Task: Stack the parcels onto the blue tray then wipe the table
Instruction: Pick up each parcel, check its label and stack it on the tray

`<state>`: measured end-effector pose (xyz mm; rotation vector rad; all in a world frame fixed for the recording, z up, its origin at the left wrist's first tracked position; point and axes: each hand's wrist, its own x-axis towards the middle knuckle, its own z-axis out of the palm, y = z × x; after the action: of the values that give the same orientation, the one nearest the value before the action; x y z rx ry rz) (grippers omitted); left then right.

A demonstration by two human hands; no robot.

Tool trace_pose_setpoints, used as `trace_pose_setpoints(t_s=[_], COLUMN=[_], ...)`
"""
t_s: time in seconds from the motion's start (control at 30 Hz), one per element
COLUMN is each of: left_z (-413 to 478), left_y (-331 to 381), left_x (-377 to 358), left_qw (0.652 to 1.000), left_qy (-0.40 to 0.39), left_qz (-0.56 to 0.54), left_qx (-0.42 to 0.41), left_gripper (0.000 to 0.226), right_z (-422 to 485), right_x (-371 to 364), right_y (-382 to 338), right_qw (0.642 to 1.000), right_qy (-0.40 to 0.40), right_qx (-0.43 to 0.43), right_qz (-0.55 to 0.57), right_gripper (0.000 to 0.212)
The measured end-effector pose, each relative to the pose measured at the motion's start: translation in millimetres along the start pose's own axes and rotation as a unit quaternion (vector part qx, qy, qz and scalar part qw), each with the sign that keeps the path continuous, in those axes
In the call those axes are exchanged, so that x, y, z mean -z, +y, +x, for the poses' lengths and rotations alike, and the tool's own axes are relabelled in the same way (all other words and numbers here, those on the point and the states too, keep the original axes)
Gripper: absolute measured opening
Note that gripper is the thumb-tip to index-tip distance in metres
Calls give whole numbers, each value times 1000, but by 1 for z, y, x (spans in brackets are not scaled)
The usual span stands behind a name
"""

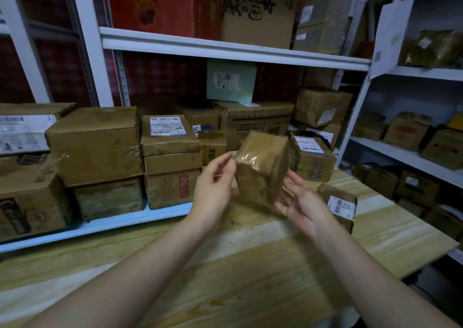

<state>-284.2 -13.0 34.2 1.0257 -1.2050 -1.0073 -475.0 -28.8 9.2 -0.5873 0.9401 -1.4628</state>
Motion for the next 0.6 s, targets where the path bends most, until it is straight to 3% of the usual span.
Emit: trace_pose_setpoints(t_s=[0.17, 0.37, 0.6], left_z=[-1, -4, 1], left_y=[1, -1, -8], left_x=[1, 2, 0], left_qw=[998, 999, 999], left_qy=[11, -2, -4], left_qz=[-52, -30, -25], left_qx=[-18, -13, 46], left_gripper=[34, 23, 57], right_z=[1, -1, -3], right_x=[4, -4, -7], right_y=[1, 1, -3], right_qw=[1000, 999, 999], right_qy=[12, 27, 29], right_qx=[17, 18, 16], right_qz=[4, 10, 27], right_gripper=[48, 47, 24])
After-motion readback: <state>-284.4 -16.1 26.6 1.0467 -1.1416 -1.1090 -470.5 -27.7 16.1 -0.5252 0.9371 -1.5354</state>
